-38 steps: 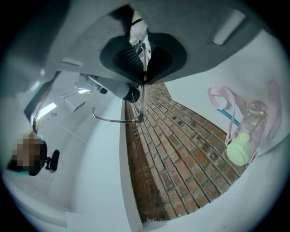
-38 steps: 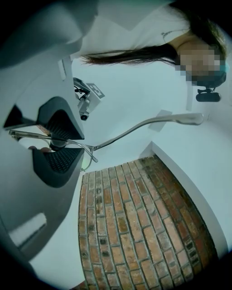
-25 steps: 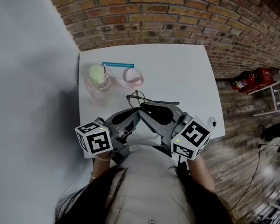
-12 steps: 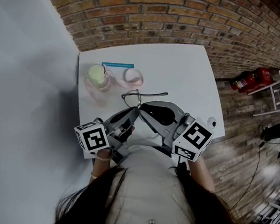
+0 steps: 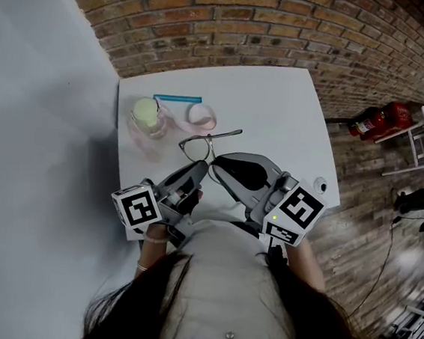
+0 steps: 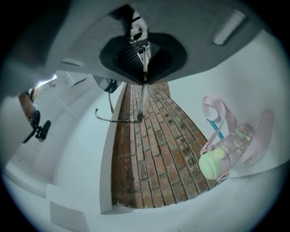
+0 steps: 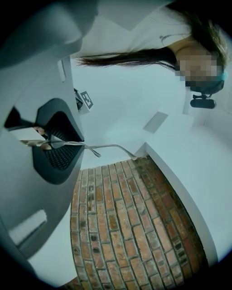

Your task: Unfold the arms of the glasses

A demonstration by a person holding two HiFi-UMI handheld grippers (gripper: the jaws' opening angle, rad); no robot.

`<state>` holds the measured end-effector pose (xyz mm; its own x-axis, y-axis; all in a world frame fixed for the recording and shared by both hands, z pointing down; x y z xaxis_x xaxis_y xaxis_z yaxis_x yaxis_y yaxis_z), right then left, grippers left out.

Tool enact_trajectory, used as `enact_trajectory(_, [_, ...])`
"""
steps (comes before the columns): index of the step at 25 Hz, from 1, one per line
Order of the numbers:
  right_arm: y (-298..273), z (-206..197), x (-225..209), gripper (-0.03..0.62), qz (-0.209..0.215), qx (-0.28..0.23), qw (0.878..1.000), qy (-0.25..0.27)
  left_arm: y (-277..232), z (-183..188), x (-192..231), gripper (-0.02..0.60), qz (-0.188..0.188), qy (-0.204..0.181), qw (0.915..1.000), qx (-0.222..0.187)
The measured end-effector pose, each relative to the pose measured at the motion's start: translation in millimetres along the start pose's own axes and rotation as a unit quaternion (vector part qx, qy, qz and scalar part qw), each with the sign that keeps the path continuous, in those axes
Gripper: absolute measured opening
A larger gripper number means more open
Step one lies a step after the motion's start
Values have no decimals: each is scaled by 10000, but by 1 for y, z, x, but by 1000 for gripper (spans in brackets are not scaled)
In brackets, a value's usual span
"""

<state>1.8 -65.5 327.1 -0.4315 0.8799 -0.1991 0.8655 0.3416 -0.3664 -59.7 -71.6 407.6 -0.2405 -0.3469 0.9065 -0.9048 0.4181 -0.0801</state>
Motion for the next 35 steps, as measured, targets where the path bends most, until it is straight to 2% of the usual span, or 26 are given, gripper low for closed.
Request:
enact_trajectory(3, [2,2,0,31,-12,-28,10000,10,1,-1,2,23,8,90,10000,-18])
enact_trajectory(6, [3,3,0,29,-36,-53,10000,23,2,-4,5,23,-35,514,9986,-111])
enact_trajectory(8, [5,3,0,29,-57,-70,10000,28,3,-4,5,23,-74,626,9979,-152])
enact_trajectory(35, [17,9,-4,29,-133,-304,9994,47,6,5,8,23,-481,1097,9915,-498])
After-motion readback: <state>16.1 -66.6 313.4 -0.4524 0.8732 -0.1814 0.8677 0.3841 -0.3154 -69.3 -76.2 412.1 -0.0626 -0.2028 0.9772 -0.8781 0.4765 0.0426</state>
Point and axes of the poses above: the fingertips, and each gripper's own axes: y backward along the fingers, x to its left, z out of its top, the point moved 3 cm from there along y, backward along the fingers, and after that the axes turned 14 degrees about x, right-handed, at the moved point
